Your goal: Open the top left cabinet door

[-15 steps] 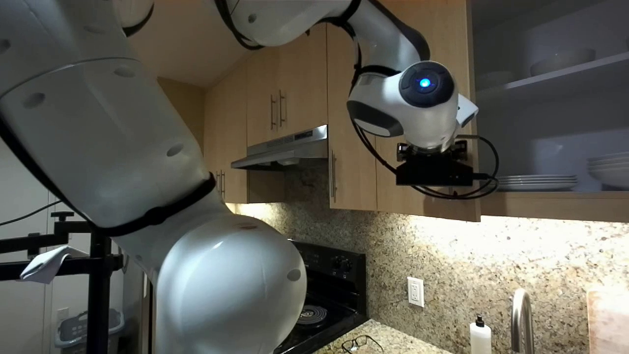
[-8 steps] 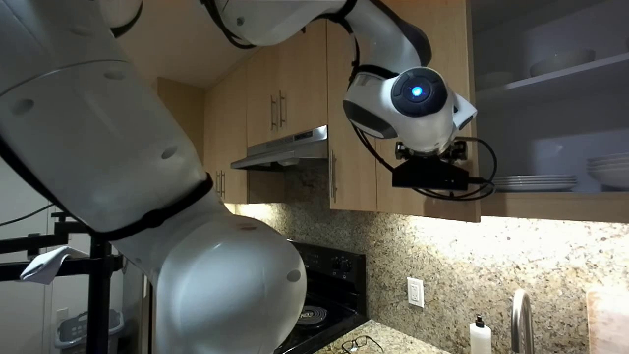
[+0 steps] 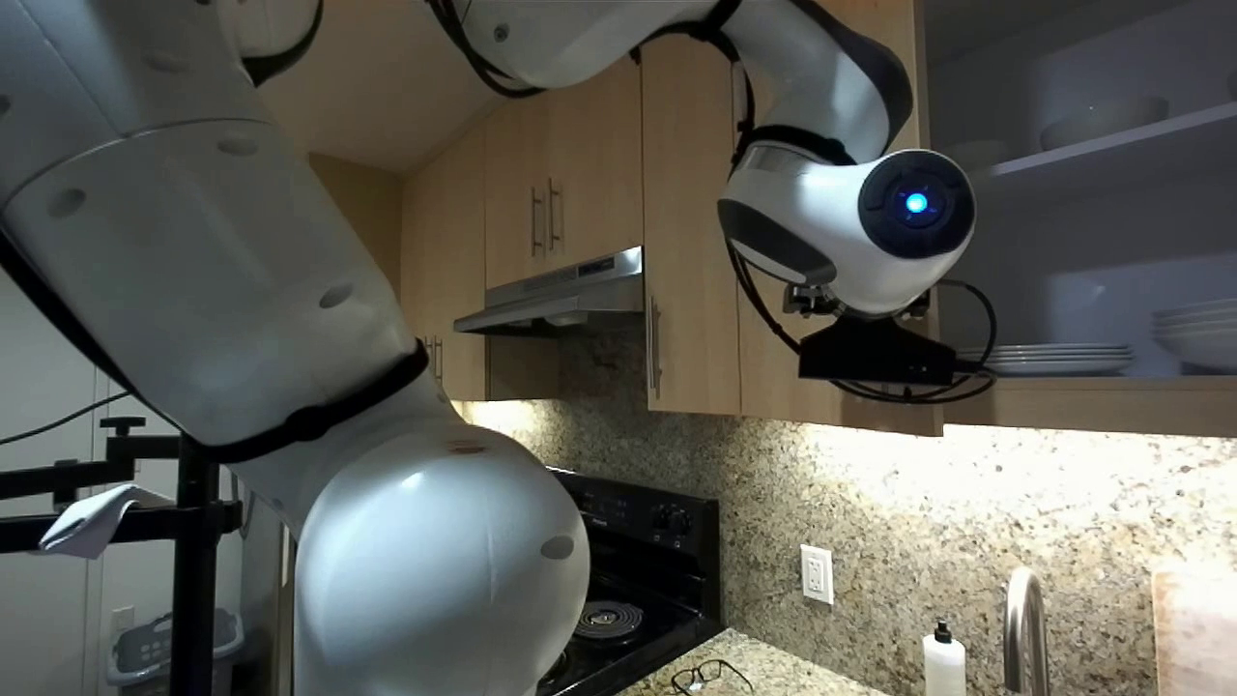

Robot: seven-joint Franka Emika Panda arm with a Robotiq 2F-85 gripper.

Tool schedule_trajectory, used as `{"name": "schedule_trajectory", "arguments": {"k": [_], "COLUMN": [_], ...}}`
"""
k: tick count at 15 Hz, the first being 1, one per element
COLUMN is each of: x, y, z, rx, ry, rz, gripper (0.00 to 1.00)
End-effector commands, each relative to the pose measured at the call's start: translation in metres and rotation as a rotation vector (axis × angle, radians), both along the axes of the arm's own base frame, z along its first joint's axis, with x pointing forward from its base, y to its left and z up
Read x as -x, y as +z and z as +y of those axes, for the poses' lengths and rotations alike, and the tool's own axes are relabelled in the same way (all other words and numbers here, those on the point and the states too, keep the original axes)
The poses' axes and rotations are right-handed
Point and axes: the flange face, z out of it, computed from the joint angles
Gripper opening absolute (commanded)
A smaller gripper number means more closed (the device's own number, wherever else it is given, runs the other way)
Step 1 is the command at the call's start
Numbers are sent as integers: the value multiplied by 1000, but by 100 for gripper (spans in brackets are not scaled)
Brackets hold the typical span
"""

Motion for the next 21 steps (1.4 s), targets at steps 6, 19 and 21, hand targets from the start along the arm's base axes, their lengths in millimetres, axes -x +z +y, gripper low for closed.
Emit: {"name": "schedule_trajectory", "arguments": {"k": [6,19,21], "x": [-14,21,29], "y": [11,2,0], "z": [41,64,67], "rx": [72,89,88], "ry": [203,220,219], "rz": [-31,-51,-66], "gripper": [100,100,100]}}
